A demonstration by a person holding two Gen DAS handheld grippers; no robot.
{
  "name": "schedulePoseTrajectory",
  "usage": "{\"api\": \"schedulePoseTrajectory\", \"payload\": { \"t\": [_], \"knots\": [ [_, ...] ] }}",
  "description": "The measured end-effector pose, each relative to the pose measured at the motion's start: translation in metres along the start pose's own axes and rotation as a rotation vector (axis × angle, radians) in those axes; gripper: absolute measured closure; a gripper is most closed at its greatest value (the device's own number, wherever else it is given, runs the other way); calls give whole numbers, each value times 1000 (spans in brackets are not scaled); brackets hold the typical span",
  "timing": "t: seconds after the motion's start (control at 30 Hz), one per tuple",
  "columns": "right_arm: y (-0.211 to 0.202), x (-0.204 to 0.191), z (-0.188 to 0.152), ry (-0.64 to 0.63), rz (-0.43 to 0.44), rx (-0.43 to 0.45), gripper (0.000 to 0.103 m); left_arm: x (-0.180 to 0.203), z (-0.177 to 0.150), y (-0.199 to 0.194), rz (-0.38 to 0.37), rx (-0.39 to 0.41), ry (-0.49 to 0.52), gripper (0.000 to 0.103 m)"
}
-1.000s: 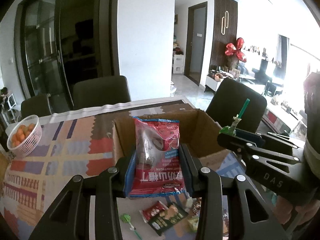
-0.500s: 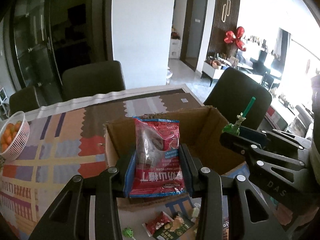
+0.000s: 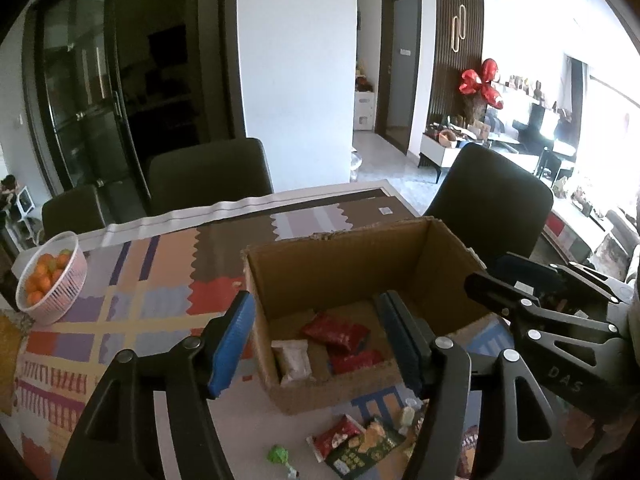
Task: Organize snacks
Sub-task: 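Carry the red bag and lollipop into the box and open both tools, then move both open tools back from the box to the remaining snacks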
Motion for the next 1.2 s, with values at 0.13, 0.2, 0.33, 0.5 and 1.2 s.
{"api": "schedulePoseTrajectory", "payload": {
  "t": [0.13,0.2,0.33,0.5,1.2],
  "knots": [
    [-14,-3,-8,18,8,12,56,-6,-10,-17,20,13,-10,37],
    [-20,-5,-14,36,12,16,56,-9,-17,-26,37,23,-20,36],
    [-24,-10,-26,57,23,4,56,-14,-32,-41,66,35,-20,35],
    [-20,-19,-45,68,32,-51,56,-21,-51,-46,96,18,-9,33],
    [20,-35,-135,56,-28,-310,56,-44,-136,-9,137,-156,-21,33]
  ]
}}
Point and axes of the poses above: each gripper's, at about its wrist camera, not at the fingertips, and y roughly the way its jaws point, x to its right, z to its top, the point moved 2 cm from there along y, roughly the way its jaws point
